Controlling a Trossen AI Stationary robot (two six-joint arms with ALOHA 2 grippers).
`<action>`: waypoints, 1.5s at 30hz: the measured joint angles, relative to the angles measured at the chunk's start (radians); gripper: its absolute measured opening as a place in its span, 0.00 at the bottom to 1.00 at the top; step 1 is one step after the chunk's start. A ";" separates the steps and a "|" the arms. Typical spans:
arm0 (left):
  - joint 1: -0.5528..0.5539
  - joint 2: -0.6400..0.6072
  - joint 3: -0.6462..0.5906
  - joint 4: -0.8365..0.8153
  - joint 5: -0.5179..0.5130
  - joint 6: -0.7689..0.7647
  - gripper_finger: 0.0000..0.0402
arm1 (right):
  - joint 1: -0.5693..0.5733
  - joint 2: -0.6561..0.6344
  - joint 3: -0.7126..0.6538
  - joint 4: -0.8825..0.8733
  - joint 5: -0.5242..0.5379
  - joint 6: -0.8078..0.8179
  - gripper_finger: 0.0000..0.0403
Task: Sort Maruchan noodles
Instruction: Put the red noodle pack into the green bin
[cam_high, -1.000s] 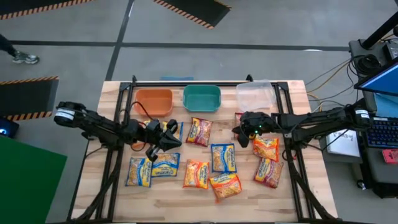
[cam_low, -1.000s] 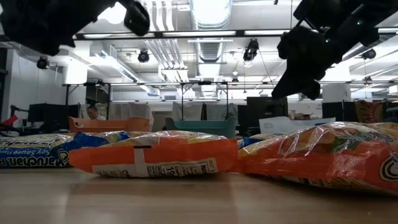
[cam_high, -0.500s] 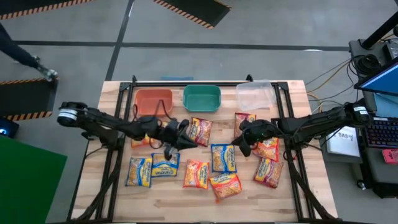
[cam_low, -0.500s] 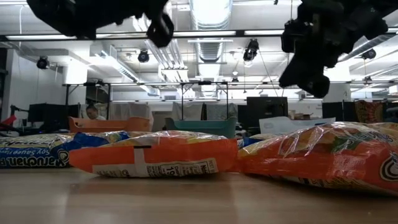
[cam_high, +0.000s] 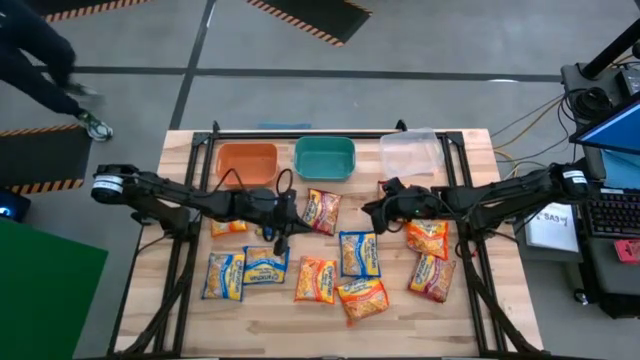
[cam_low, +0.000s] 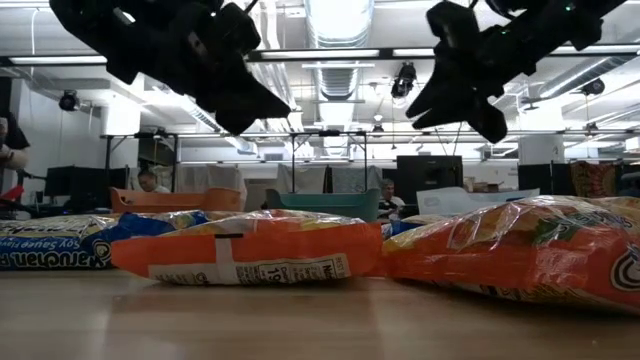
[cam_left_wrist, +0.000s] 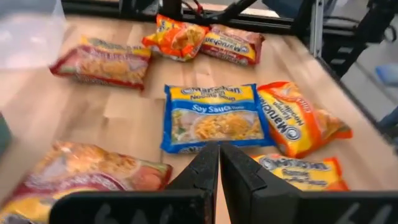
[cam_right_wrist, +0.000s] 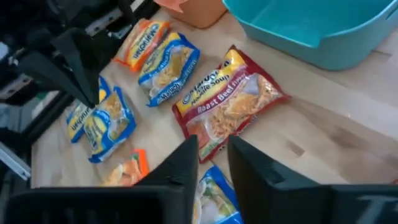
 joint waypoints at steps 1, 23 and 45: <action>0.000 0.000 0.000 0.000 -0.009 0.028 0.00 | 0.000 0.015 0.006 0.000 0.002 0.002 0.26; 0.094 0.008 -0.003 -0.035 -0.043 0.318 0.00 | -0.211 0.121 0.158 -0.240 -0.196 -0.043 0.59; 0.095 0.011 -0.012 -0.098 -0.042 0.244 0.00 | -0.116 0.135 0.233 -0.656 -0.185 0.238 0.54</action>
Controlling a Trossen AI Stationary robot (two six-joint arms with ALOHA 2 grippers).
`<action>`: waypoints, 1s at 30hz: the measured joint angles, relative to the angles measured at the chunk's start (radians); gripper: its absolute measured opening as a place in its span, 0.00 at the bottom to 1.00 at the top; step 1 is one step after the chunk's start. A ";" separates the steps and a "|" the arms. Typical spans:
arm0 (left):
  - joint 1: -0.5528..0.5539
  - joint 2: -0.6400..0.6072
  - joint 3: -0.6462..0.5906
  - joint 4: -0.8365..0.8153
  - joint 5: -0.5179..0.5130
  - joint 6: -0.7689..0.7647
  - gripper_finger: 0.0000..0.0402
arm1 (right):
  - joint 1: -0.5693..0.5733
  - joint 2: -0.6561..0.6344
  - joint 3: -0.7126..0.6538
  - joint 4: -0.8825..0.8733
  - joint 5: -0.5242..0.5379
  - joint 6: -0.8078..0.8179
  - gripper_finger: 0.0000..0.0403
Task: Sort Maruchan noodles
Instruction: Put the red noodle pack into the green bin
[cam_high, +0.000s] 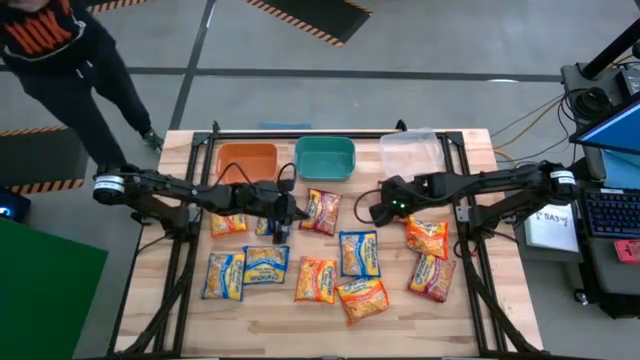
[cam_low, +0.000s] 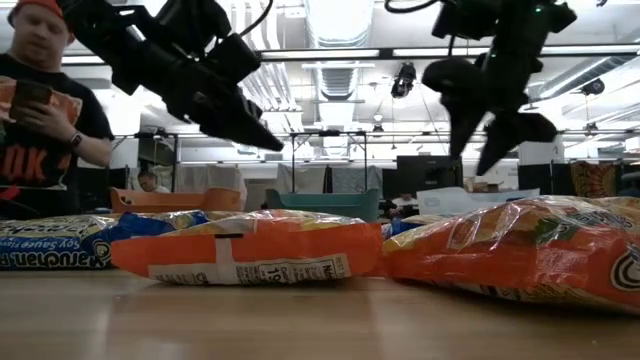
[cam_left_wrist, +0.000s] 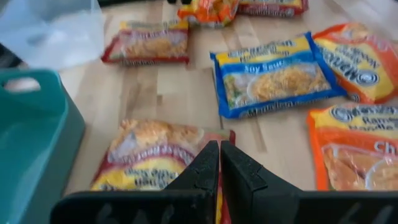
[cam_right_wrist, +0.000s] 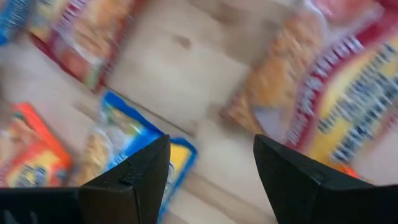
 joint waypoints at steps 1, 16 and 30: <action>0.000 0.002 -0.001 -0.014 0.000 -0.002 0.00 | 0.000 0.010 0.000 0.030 0.003 -0.013 0.54; 0.000 0.093 0.003 -0.037 -0.013 -0.039 0.00 | -0.018 0.275 0.000 0.524 0.072 -0.244 0.54; 0.000 0.152 0.012 -0.039 -0.016 -0.134 0.00 | -0.060 0.371 0.000 0.610 0.152 -0.377 0.54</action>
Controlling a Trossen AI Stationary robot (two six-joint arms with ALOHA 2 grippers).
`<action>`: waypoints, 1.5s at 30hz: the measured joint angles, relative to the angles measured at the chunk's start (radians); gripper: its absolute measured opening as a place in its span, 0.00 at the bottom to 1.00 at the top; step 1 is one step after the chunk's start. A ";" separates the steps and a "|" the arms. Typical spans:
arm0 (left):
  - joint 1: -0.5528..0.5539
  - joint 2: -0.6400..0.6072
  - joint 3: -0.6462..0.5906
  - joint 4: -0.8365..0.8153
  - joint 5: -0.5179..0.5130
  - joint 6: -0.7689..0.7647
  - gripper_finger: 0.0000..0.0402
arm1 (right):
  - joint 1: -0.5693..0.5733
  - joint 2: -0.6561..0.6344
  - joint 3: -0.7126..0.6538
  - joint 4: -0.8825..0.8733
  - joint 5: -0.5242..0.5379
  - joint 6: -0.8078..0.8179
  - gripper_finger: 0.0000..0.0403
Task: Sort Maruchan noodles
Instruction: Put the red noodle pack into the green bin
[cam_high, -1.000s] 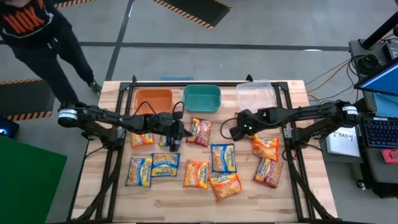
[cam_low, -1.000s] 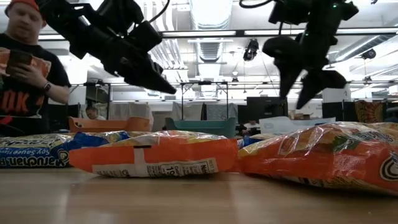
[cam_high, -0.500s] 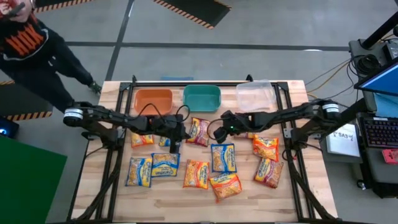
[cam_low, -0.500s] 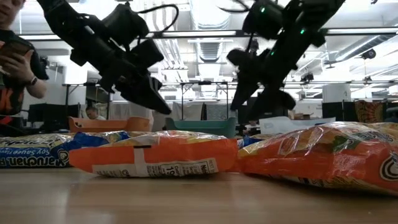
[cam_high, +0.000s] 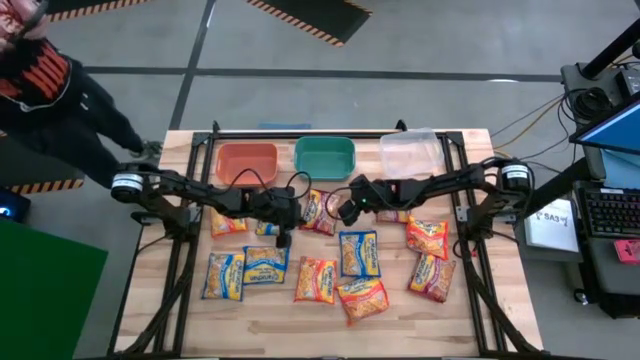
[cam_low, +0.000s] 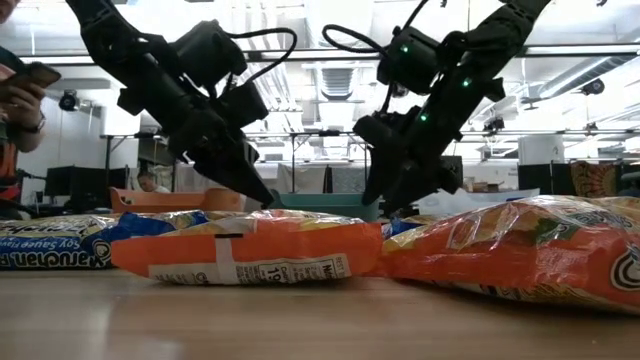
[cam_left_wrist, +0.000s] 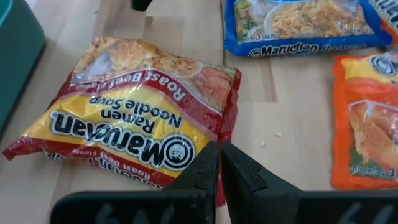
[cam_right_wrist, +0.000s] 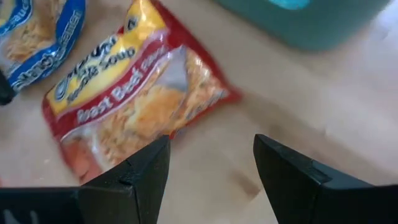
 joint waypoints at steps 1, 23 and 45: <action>0.000 0.002 0.000 0.006 0.000 -0.006 0.00 | 0.000 0.000 0.000 -0.001 0.024 -0.007 0.54; 0.000 0.116 0.000 0.110 0.000 -0.102 0.00 | 0.000 0.058 0.000 0.151 0.068 0.092 0.54; -0.002 0.137 0.000 0.163 0.042 -0.087 0.00 | 0.005 0.034 -0.002 0.161 0.054 0.088 0.54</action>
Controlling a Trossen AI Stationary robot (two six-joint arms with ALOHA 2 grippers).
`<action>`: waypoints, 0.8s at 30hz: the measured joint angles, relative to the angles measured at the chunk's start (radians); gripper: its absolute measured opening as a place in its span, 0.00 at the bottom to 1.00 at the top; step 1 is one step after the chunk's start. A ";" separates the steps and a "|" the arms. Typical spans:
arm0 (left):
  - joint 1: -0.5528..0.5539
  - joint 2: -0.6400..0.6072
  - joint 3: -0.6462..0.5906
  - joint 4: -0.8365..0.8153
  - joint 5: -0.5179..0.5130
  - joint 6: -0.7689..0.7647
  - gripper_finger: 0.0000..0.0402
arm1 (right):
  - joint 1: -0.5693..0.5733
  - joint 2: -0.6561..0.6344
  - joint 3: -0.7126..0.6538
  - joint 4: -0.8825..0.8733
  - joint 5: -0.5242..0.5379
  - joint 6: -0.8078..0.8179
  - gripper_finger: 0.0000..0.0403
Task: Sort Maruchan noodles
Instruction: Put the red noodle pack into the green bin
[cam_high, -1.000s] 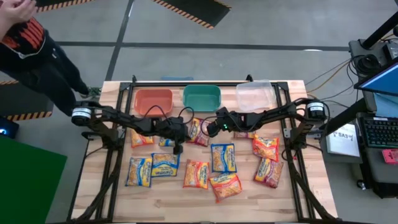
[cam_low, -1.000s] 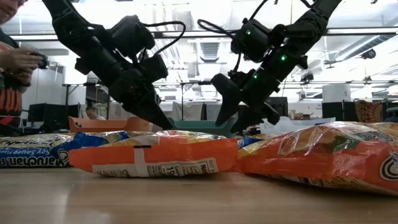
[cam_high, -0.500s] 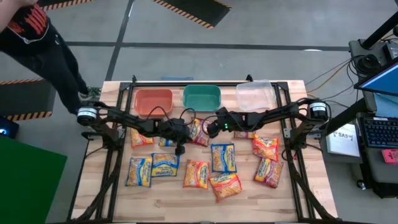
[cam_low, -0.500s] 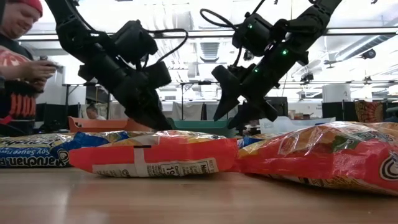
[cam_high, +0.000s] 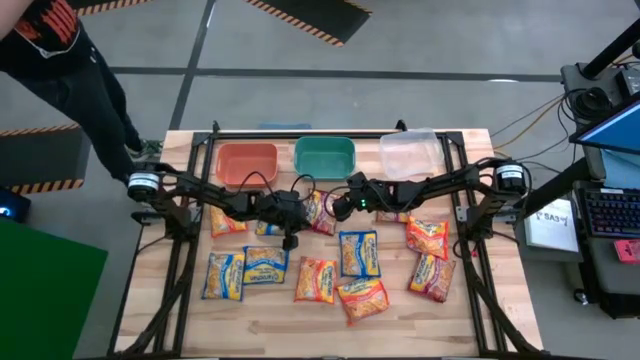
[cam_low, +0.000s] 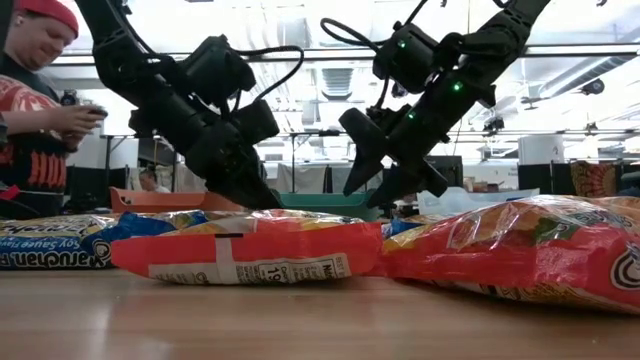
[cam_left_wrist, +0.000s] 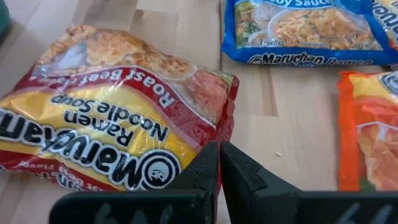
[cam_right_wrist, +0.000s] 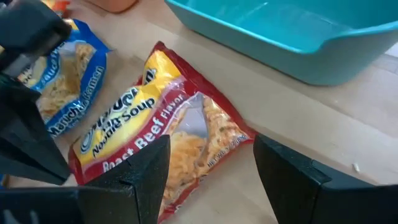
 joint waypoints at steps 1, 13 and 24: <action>0.000 0.006 0.000 -0.001 -0.003 -0.003 0.00 | 0.000 0.000 0.000 0.001 0.000 0.004 0.54; 0.000 0.064 0.000 0.009 -0.015 -0.026 0.00 | 0.000 0.000 0.000 -0.002 -0.002 0.040 0.54; 0.000 0.108 0.002 0.059 -0.015 -0.052 0.00 | -0.003 0.000 0.000 0.000 -0.059 0.075 0.56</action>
